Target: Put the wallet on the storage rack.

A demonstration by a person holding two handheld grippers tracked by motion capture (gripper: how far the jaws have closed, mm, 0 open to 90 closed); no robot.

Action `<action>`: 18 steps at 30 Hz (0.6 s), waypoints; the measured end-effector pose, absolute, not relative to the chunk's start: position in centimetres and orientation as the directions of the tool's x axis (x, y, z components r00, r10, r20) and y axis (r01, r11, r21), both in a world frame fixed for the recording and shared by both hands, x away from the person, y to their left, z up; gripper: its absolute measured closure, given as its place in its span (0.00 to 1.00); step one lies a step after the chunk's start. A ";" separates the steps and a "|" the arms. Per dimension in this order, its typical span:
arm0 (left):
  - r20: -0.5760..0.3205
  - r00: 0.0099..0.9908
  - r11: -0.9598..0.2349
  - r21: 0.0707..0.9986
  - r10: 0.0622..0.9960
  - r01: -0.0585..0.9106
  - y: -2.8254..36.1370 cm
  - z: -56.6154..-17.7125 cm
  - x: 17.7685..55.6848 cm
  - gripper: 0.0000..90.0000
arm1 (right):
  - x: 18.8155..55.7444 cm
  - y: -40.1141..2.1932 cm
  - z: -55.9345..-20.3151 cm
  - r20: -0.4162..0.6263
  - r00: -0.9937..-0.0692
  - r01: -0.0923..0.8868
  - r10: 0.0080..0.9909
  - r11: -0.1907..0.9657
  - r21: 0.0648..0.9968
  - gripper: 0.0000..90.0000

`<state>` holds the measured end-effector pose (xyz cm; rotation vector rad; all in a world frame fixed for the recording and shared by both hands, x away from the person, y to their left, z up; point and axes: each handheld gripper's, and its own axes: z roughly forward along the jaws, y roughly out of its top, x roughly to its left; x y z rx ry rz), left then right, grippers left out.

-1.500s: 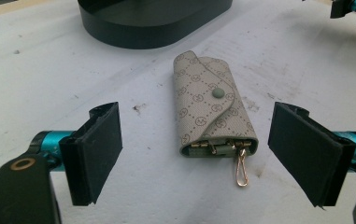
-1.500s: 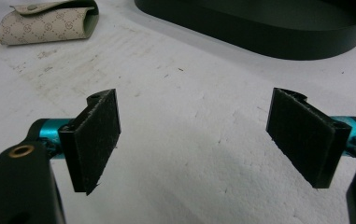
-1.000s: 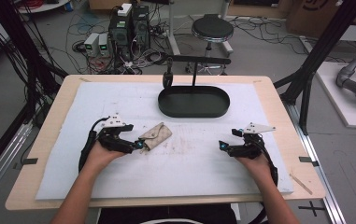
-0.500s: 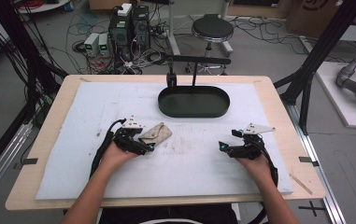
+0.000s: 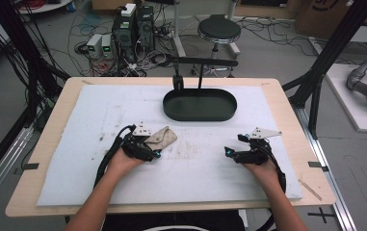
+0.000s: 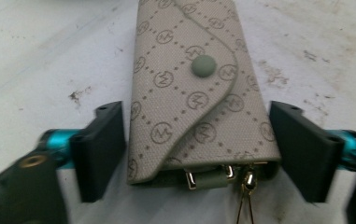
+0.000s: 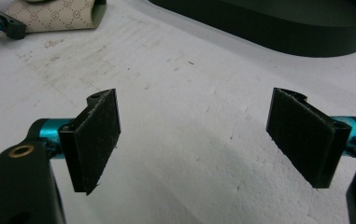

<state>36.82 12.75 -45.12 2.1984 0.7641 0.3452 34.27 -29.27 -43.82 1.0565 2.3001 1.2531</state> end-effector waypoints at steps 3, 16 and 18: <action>0.007 0.788 -0.526 0.749 0.616 0.404 12.8 -45.1 36.7 0.34 | 34.2 -29.2 -43.8 0.069 -0.677 0.457 0.733 0.344 0.820 0.20; 0.003 0.815 -0.504 0.787 0.580 0.355 12.5 -43.3 36.8 0.40 | 34.1 -29.1 -43.8 0.071 -0.682 0.458 0.728 0.349 0.818 0.20; -0.004 0.817 -0.495 0.793 0.577 0.354 12.1 -42.8 37.1 0.39 | 34.1 -29.1 -43.8 0.073 -0.684 0.456 0.726 0.347 0.820 0.20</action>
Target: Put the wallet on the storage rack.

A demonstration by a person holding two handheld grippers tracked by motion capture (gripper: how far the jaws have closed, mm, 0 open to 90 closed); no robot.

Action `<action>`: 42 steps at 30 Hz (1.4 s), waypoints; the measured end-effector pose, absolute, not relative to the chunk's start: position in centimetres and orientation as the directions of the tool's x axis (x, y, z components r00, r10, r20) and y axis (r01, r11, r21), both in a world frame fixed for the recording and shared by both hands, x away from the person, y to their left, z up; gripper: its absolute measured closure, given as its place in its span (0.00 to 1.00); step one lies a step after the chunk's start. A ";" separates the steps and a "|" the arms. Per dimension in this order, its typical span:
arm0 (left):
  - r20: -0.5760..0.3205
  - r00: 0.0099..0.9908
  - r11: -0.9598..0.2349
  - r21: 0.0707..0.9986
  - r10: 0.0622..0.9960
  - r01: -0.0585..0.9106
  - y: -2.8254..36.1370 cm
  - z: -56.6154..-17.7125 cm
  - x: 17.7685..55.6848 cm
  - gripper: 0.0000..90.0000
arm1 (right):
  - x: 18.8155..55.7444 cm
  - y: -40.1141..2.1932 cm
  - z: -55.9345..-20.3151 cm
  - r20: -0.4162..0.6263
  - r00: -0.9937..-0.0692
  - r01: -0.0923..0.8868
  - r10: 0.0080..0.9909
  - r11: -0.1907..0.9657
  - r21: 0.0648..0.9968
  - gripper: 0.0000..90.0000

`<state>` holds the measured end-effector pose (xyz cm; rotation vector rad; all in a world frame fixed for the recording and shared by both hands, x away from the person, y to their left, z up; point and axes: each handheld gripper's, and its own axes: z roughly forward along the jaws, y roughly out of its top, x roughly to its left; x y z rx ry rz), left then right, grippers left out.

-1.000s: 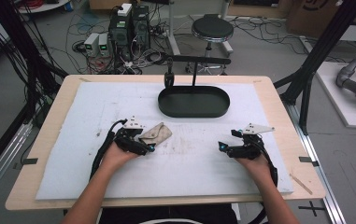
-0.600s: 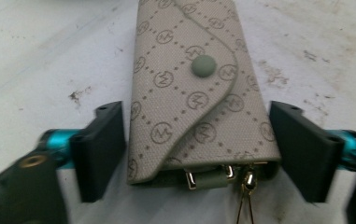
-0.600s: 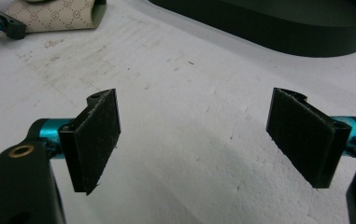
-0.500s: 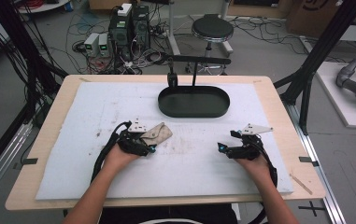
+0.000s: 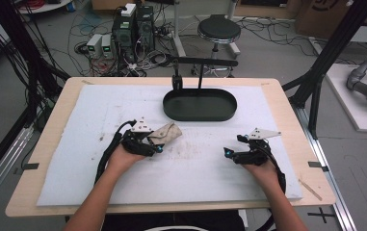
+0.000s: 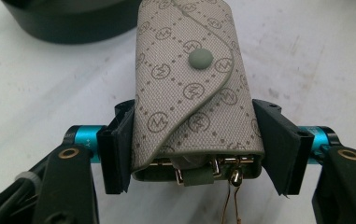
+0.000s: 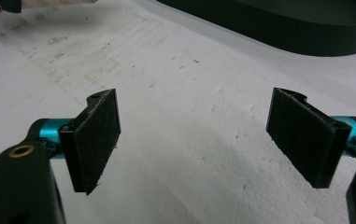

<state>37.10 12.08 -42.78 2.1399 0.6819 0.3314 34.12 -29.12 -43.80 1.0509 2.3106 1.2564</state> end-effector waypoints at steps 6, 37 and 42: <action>0.017 0.836 -0.500 0.808 0.549 0.311 10.2 -41.3 38.5 0.39 | 34.0 -29.2 -43.8 0.076 -0.685 0.455 0.725 0.344 0.821 0.20; 0.086 0.867 -0.595 0.760 0.490 0.261 1.9 -37.7 50.4 0.39 | 34.0 -29.1 -43.8 0.084 -0.689 0.455 0.720 0.340 0.823 0.20; 0.072 0.873 -0.605 0.748 0.482 0.272 0.7 -38.4 51.8 0.39 | 34.0 -29.1 -43.8 0.084 -0.692 0.457 0.717 0.345 0.819 0.20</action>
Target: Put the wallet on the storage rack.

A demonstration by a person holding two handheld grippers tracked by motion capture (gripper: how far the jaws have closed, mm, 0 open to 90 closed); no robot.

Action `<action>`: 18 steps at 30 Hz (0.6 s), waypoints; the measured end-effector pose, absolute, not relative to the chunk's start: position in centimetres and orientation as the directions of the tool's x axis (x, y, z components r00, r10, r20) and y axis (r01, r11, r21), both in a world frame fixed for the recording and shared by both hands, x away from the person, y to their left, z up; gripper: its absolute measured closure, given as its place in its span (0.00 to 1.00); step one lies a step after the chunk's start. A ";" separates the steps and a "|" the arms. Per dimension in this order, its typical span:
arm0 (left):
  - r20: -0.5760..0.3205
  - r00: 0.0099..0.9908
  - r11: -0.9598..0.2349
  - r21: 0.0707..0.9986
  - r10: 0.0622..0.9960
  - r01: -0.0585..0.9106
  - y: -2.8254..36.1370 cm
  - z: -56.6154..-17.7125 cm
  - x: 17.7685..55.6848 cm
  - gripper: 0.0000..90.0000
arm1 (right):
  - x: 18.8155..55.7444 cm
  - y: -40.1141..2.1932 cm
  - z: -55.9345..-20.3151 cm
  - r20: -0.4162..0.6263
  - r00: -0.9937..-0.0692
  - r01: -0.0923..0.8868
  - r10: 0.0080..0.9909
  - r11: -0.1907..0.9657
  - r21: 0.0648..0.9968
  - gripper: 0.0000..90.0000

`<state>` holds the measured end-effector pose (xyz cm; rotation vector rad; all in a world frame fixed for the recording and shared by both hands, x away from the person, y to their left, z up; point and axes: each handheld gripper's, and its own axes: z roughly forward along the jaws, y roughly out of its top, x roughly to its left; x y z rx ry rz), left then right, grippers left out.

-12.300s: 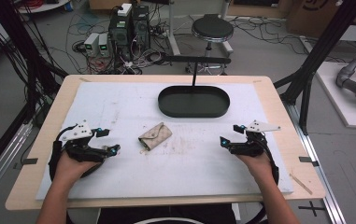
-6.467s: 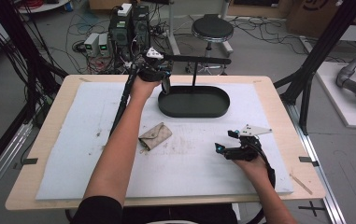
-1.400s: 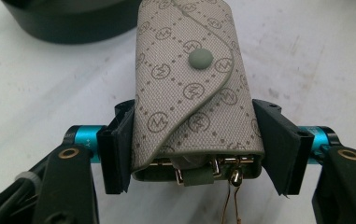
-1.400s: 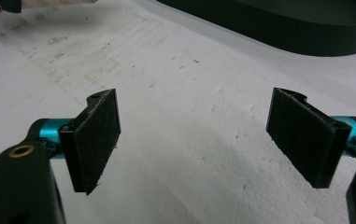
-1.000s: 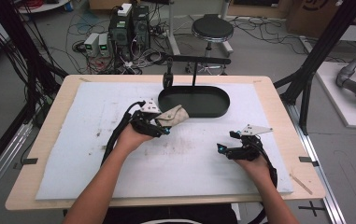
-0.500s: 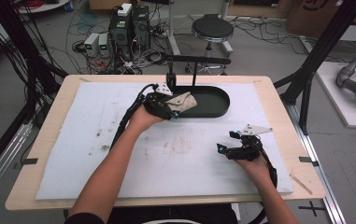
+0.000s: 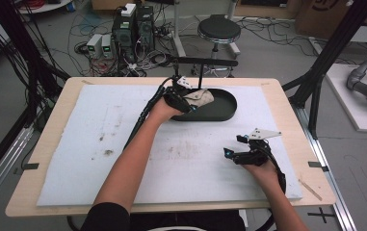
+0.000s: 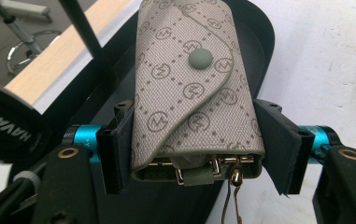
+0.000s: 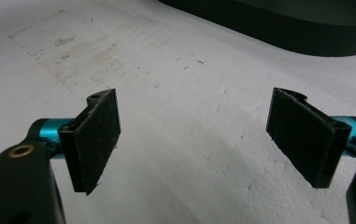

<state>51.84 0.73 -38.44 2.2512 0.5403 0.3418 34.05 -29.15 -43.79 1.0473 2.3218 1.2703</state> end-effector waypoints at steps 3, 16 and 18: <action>0.066 0.875 -0.614 0.738 0.480 0.281 0.2 -39.0 52.6 0.39 | 34.0 -29.1 -43.8 0.080 -0.692 0.453 0.717 0.345 0.822 0.20; 0.049 0.868 -0.657 0.675 0.494 0.336 -1.9 -41.3 54.9 0.39 | 34.0 -29.1 -43.8 0.086 -0.695 0.454 0.714 0.344 0.822 0.20; 0.047 0.864 -0.656 0.672 0.501 0.344 -2.1 -41.6 55.1 0.39 | 34.0 -29.1 -43.8 0.082 -0.694 0.454 0.715 0.346 0.821 0.20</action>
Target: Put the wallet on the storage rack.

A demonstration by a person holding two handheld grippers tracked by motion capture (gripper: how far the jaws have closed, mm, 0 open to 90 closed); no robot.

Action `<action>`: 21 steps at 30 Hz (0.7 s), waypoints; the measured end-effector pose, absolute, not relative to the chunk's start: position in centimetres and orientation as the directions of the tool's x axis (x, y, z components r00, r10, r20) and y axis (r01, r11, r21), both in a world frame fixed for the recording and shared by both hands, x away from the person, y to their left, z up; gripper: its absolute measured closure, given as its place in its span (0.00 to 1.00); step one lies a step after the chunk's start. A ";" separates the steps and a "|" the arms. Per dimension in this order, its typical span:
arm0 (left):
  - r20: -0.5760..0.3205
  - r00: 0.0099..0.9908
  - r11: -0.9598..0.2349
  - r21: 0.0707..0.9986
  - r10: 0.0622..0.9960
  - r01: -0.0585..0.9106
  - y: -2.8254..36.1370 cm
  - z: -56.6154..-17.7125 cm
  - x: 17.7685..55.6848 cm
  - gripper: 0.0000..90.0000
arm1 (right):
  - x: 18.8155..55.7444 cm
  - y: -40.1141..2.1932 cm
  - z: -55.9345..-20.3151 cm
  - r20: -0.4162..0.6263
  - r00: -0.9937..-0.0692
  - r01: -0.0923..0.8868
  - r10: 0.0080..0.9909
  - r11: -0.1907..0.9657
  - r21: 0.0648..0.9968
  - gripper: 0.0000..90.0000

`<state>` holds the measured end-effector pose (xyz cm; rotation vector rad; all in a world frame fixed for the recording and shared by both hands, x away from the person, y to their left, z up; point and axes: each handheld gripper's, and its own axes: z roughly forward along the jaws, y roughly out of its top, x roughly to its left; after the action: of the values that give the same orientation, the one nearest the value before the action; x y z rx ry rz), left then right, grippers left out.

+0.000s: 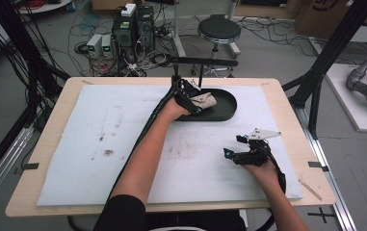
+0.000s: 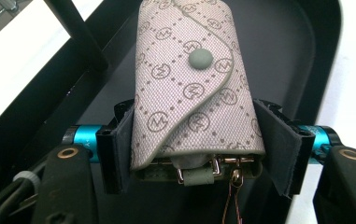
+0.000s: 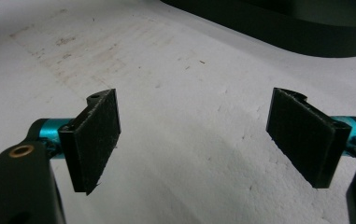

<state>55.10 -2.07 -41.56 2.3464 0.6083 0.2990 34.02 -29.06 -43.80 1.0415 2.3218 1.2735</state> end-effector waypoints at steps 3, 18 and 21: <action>0.037 0.860 -0.661 0.657 0.508 0.363 -2.1 -42.1 55.4 0.39 | 34.0 -29.1 -43.8 0.081 -0.695 0.452 0.715 0.346 0.822 0.20; 0.007 0.850 -0.663 0.630 0.527 0.405 -1.5 -42.5 55.7 0.31 | 34.1 -29.1 -43.8 0.083 -0.696 0.453 0.714 0.346 0.822 0.20; 0.002 0.848 -0.646 0.649 0.530 0.402 -1.4 -41.9 55.6 0.28 | 34.1 -29.1 -43.8 0.084 -0.694 0.454 0.715 0.345 0.822 0.20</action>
<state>55.55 -1.39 -41.88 2.3564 0.6754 0.2519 34.07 -29.09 -43.80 1.0420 2.3215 1.2754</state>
